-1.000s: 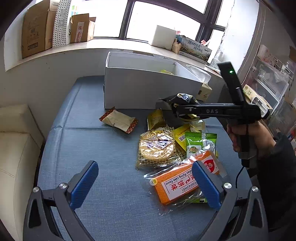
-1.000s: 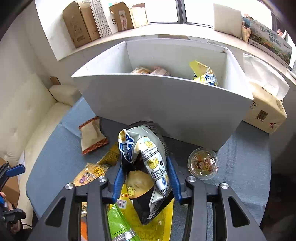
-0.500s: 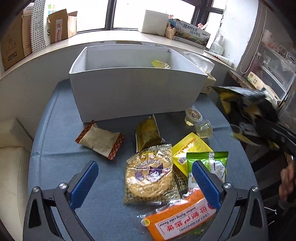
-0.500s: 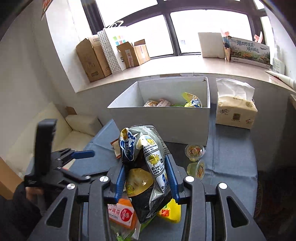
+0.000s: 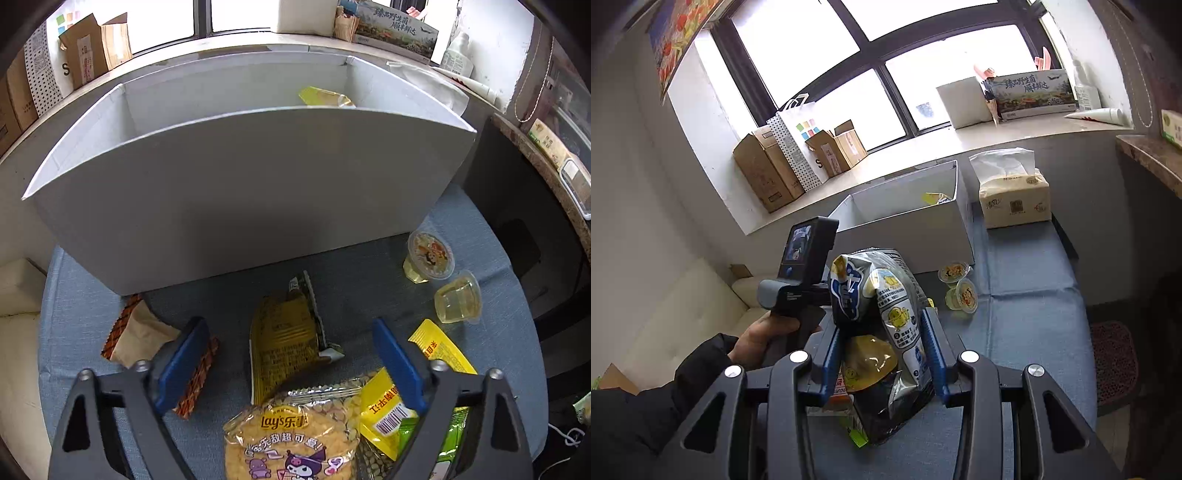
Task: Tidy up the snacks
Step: 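Grasp the yellow-brown snack packet with the left tool while the right tool carries its bag, then drop both packets into the white box and open both tools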
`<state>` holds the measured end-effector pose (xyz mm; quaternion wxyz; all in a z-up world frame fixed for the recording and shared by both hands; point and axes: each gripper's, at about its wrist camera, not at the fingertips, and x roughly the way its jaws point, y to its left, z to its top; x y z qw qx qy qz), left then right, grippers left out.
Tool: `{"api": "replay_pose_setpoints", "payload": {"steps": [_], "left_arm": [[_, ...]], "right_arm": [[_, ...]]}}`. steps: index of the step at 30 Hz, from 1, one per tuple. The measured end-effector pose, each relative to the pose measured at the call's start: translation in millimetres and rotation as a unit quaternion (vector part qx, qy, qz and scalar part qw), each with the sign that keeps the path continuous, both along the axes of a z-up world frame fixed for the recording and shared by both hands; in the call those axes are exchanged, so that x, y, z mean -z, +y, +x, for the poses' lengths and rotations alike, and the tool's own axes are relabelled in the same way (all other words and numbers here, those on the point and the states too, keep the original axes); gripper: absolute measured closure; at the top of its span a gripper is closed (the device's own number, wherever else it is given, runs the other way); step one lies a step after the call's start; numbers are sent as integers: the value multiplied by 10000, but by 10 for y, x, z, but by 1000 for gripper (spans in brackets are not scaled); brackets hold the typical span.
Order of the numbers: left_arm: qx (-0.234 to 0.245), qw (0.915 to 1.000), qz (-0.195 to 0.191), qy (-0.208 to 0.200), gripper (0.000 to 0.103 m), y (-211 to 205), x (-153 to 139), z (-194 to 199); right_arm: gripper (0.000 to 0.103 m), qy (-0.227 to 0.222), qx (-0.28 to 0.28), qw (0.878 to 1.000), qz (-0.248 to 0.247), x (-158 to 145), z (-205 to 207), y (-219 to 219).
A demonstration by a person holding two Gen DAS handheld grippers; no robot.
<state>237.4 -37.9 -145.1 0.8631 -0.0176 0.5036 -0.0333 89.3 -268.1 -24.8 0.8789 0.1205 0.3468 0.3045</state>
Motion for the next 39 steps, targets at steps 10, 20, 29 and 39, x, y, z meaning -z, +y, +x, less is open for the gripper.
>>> {"api": "replay_pose_setpoints", "payload": {"steps": [10, 20, 29, 39], "left_arm": [[-96, 9999, 72, 52, 59, 71, 131, 42], [-165, 9974, -388, -579, 59, 382, -337, -358], [-116, 9850, -776, -1535, 59, 588, -1109, -1134], [-82, 9749, -555, -2153, 59, 712, -1828, -1003]], "right_arm": [[59, 156, 91, 9996, 227, 127, -33, -93], [59, 245, 56, 9994, 225, 199, -13, -34], [59, 284, -162, 9989, 328, 198, 156, 179], [59, 247, -451, 9973, 528, -65, 850, 576]]}}
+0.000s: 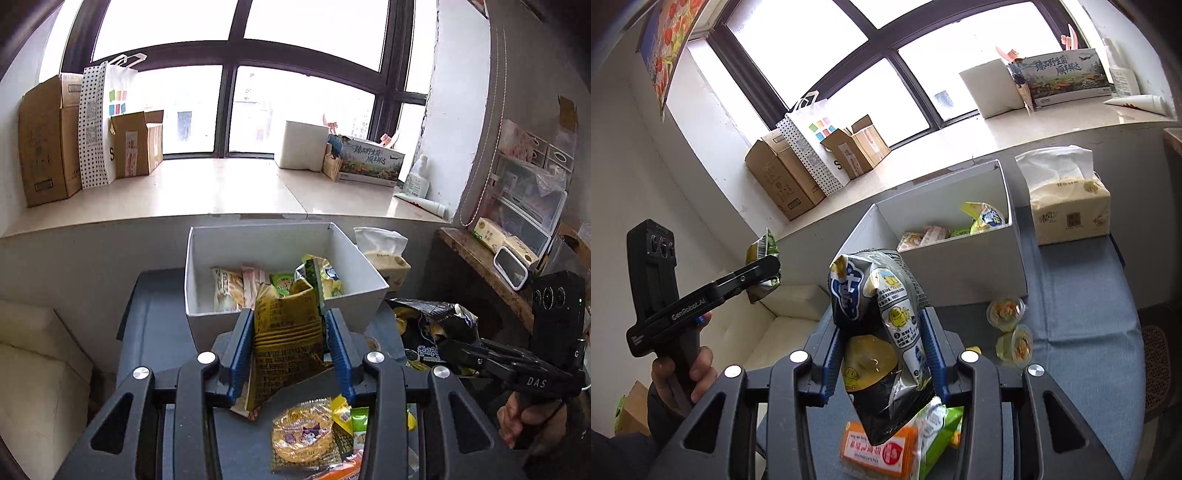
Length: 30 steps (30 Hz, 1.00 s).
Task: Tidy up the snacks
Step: 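Drop both packets into the white box and open both tools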
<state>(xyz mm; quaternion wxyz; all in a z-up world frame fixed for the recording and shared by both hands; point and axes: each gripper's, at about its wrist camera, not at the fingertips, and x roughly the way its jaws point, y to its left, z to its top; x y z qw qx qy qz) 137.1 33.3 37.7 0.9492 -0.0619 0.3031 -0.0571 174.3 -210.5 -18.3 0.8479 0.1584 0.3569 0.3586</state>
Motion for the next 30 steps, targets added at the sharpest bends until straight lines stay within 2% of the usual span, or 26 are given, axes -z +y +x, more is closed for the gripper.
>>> {"api": "replay_pose_setpoints", "payload": {"steps": [3, 7, 13, 16, 18, 20, 22, 23, 24, 25, 26, 27, 30], "left_arm": [[-68, 9998, 141, -78, 59, 31, -113, 241], [-124, 9997, 214, 71, 59, 101, -118, 670], [-296, 9977, 417, 443, 59, 176, 141, 1229], [-383, 9956, 578, 632, 59, 190, 311, 1420], [-445, 9944, 565, 773, 59, 216, 429, 1498], [-418, 9942, 496, 854, 56, 243, 520, 1528], [-386, 9946, 438, 861, 45, 274, 561, 1522], [-311, 9948, 417, 874, 37, 279, 571, 1520], [-301, 9948, 443, 866, 17, 279, 571, 1511], [-343, 9946, 504, 846, 0, 279, 563, 1503], [-351, 9947, 521, 809, 0, 281, 552, 1483], [-323, 9949, 511, 807, 0, 284, 543, 1471], [-274, 9951, 492, 815, 0, 282, 515, 1436]], "right_arm": [[59, 60, -13, 9999, 87, -115, 295, 88], [59, 152, 43, 9999, 33, -233, 691, 223], [59, 429, 235, 9987, -167, -189, 1222, 362], [59, 302, 386, 9960, -754, -155, 1447, 471], [59, 394, 502, 9944, -842, -94, 1573, 477], [59, 587, 548, 9938, -774, -22, 1681, 457], [58, 641, 609, 9928, -807, 17, 1738, 435], [54, 676, 610, 9925, -821, 33, 1761, 423], [51, 728, 631, 9916, -863, 50, 1782, 412], [35, 810, 681, 9902, -914, 72, 1807, 397], [16, 868, 763, 9891, -914, 88, 1820, 369], [10, 872, 844, 9890, -842, 94, 1823, 335], [7, 895, 837, 9907, -596, 87, 1797, 263]]}}
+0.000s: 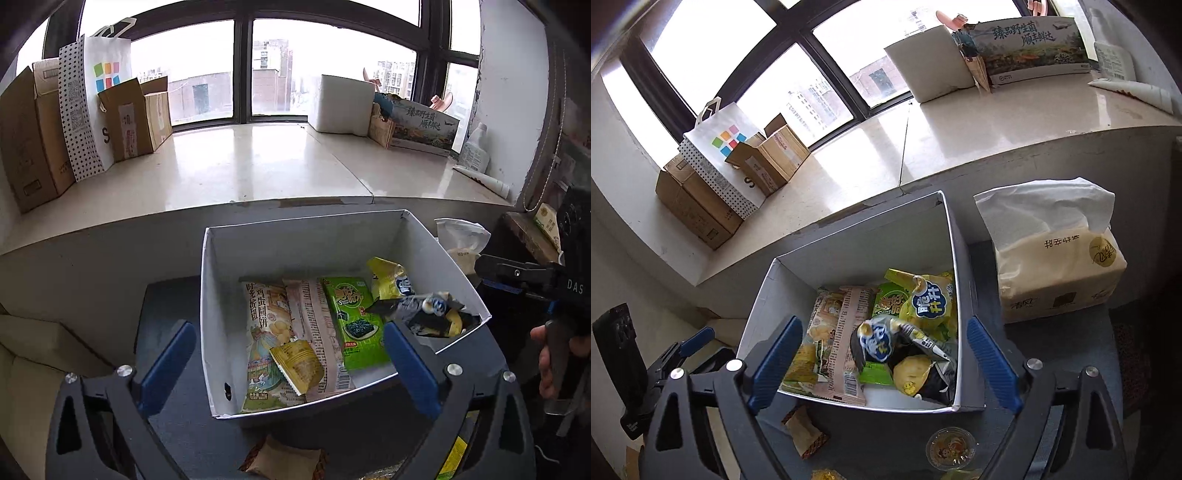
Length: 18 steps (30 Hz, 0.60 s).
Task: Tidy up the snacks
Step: 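Drop both packets into the white box and open both tools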
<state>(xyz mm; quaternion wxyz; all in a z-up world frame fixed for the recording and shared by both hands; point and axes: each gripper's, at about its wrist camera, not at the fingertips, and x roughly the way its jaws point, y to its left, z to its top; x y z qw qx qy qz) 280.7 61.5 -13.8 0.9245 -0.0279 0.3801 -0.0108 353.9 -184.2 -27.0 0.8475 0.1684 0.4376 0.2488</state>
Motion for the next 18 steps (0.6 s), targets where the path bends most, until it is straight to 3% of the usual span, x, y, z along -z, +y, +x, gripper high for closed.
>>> {"api": "replay_pose_setpoints", "payload": {"steps": [1, 9, 18], "left_arm": [[35, 10000, -3, -6, 0, -8, -10, -17], [18, 10000, -9, -97, 0, -72, -94, -195], [173, 9987, -189, -435, 0, -141, -379, -860]], "right_arm": [[0, 5, -41, 10000, 20, -7, -24, 0], [0, -466, -120, 9976, -502, -203, -283, 48], [0, -948, -515, 9941, -79, -434, -943, -108]]}}
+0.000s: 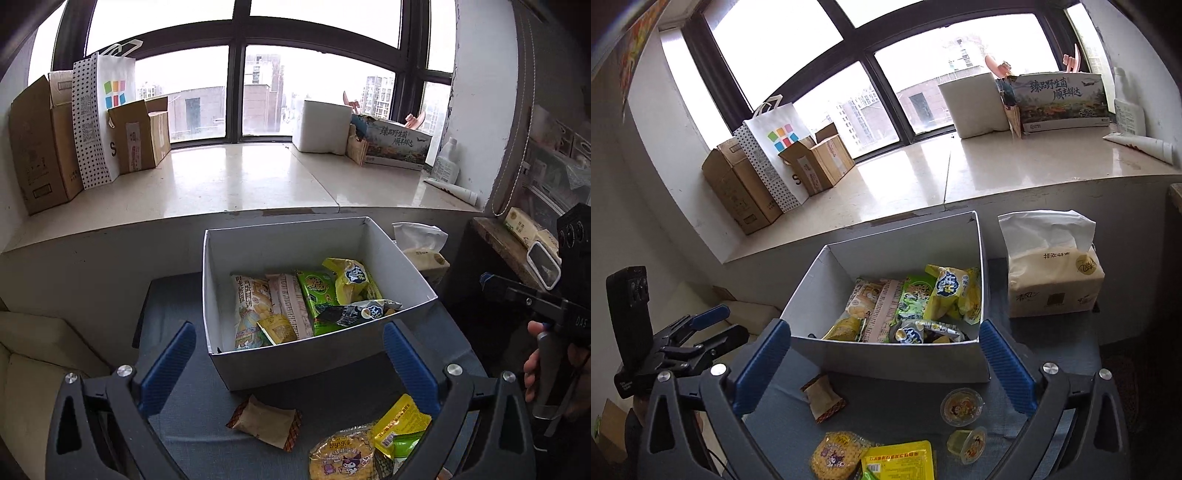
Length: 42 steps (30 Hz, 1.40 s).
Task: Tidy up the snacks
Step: 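Drop both packets into the white box and open both tools, then grasp a jelly cup with the right tool while the left tool grasps the brown-wrapped cookie packet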
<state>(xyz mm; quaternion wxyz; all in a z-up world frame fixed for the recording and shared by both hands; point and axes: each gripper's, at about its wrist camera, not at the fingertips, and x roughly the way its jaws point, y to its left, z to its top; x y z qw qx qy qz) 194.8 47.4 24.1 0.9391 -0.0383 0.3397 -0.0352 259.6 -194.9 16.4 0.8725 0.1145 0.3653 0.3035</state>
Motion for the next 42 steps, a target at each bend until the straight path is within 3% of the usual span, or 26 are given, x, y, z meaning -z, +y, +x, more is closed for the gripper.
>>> {"api": "replay_pose_setpoints", "payload": {"steps": [7, 11, 18, 24, 42], "left_arm": [[254, 9994, -154, -169, 0, -104, 15, -651], [144, 9992, -381, -54, 0, -100, 221, -979], [-33, 9983, -558, 185, 0, -183, 600, -1490], [-47, 9980, -531, 328, 0, -213, 732, -1637], [6, 9984, -393, 412, 0, -291, 845, -1804]], "right_arm": [[0, -215, -75, 9997, 13, 124, -739, -262], [0, -445, 129, 9989, -114, 249, -1135, -424], [0, -368, 93, 9978, -539, 611, -1576, -367], [0, -257, 95, 9946, -999, 797, -1380, -214], [0, 472, 151, 9819, -1830, 1318, 95, 101]]}}
